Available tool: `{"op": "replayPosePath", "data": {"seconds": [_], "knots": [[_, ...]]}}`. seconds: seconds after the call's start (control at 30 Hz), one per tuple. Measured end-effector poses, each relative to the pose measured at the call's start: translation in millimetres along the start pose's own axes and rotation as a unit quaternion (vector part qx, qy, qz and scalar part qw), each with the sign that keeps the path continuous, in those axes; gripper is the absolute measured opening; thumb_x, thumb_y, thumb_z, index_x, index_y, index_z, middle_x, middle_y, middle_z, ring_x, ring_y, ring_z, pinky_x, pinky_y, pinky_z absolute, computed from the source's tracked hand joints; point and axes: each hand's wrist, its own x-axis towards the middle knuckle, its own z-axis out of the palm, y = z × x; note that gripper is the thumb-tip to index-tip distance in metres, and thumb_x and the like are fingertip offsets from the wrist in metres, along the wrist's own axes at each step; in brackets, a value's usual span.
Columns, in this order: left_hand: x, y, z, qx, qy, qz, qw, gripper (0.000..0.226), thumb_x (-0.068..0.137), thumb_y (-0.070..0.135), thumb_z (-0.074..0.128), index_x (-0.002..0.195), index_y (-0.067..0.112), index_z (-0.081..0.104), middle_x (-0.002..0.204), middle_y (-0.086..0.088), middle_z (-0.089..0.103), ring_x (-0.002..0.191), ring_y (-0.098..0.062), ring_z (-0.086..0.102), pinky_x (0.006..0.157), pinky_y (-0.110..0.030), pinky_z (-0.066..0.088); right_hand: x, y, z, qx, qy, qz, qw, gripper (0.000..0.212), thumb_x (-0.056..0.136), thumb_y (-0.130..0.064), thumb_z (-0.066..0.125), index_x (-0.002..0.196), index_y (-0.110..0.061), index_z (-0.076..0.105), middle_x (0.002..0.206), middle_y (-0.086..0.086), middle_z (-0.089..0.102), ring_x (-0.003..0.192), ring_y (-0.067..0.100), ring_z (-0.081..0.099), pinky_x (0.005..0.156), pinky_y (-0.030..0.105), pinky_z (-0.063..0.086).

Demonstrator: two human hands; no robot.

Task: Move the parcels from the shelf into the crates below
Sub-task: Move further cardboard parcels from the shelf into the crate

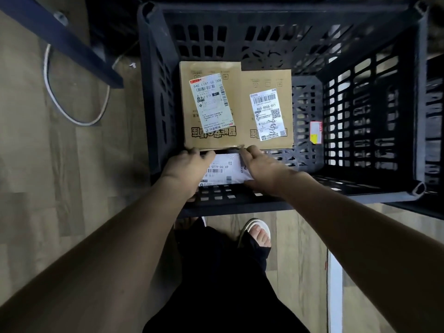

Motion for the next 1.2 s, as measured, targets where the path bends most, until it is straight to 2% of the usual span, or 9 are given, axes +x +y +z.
{"op": "replayPosePath", "data": {"seconds": [0.17,0.37,0.5,0.6,0.67,0.73,0.87,1.03,1.2], "knots": [[24.4,0.6,15.6,0.02,-0.064,0.02,0.998,0.058,0.086,-0.003,0.056,0.137,0.006,0.029,0.137,-0.017,0.032,0.117,-0.034,0.049,0.087,-0.039,0.046,20.8,5.4,12.6,0.037,-0.009,0.011,0.999,0.051,0.093,-0.004,0.048,0.139,-0.008,0.027,0.141,0.016,0.031,0.12,0.036,0.047,0.093,0.038,0.038],[44.7,3.8,41.1,0.016,-0.145,0.02,0.989,0.054,0.086,0.003,0.059,0.137,0.001,0.039,0.143,-0.015,0.032,0.129,-0.032,0.04,0.103,-0.042,0.04,39.9,11.7,29.5,0.02,-0.039,0.002,0.999,0.06,0.095,-0.003,0.043,0.15,-0.011,0.019,0.156,0.013,0.007,0.134,0.035,0.036,0.109,0.035,0.031],[47.6,-3.4,45.1,0.024,-0.153,0.02,0.988,0.057,0.093,0.008,0.047,0.146,0.006,0.026,0.152,-0.008,0.023,0.139,-0.028,0.024,0.11,-0.042,0.031,35.3,20.8,22.3,-0.031,-0.016,-0.028,0.999,0.047,0.097,-0.008,0.04,0.144,-0.011,0.033,0.154,0.01,0.02,0.132,0.031,0.038,0.111,0.035,0.032],[48.0,-1.6,44.7,0.053,-0.18,0.012,0.982,0.065,0.095,0.016,0.048,0.15,0.008,0.014,0.157,-0.005,0.013,0.143,-0.025,0.015,0.116,-0.04,0.019,32.4,26.4,19.3,-0.119,-0.062,-0.102,0.986,0.051,0.101,-0.013,0.035,0.15,-0.013,0.023,0.16,0.005,0.01,0.146,0.024,0.014,0.116,0.031,0.015],[49.6,3.5,41.8,0.101,-0.191,0.039,0.975,0.058,0.1,0.019,0.037,0.151,0.008,0.01,0.158,-0.004,0.004,0.145,-0.021,0.007,0.117,-0.038,0.009,37.0,29.5,20.9,-0.17,-0.074,-0.145,0.972,0.052,0.103,-0.016,0.03,0.153,-0.017,0.014,0.161,0.002,0.001,0.148,0.019,0.003,0.117,0.03,0.006],[50.5,4.6,38.1,0.142,-0.208,0.052,0.966,0.053,0.103,0.022,0.029,0.151,0.011,0.009,0.159,-0.005,-0.008,0.146,-0.02,-0.001,0.117,-0.041,0.001,47.0,33.1,25.8,-0.224,-0.083,-0.167,0.957,0.053,0.103,-0.018,0.03,0.153,-0.018,0.011,0.161,-0.001,-0.004,0.148,0.019,0.001,0.118,0.032,0.006],[49.5,-0.2,37.8,0.191,-0.249,0.065,0.947,0.061,0.1,0.021,0.038,0.152,0.016,0.007,0.156,-0.004,-0.023,0.146,-0.021,-0.004,0.118,-0.044,-0.002,58.2,36.2,31.5,-0.279,-0.088,-0.162,0.942,0.053,0.104,-0.02,0.032,0.153,-0.019,0.01,0.16,-0.003,-0.009,0.148,0.019,0.003,0.118,0.036,0.007],[43.6,2.5,29.1,0.201,-0.251,0.065,0.945,0.059,0.101,0.021,0.036,0.152,0.016,0.007,0.156,-0.004,-0.021,0.146,-0.022,-0.003,0.118,-0.044,-0.002,54.3,31.9,30.9,-0.278,-0.104,-0.144,0.944,0.054,0.104,-0.018,0.031,0.153,-0.02,0.009,0.16,-0.004,-0.01,0.148,0.023,0.004,0.119,0.04,0.012],[39.1,0.4,29.6,0.207,-0.245,0.063,0.945,0.053,0.101,0.02,0.032,0.151,0.016,0.015,0.159,-0.007,-0.001,0.146,-0.024,0.003,0.117,-0.045,0.0,45.1,26.8,25.3,-0.253,-0.101,-0.131,0.953,0.051,0.105,-0.015,0.023,0.153,-0.015,0.007,0.161,0.002,-0.008,0.147,0.026,0.004,0.119,0.04,0.015]]}}
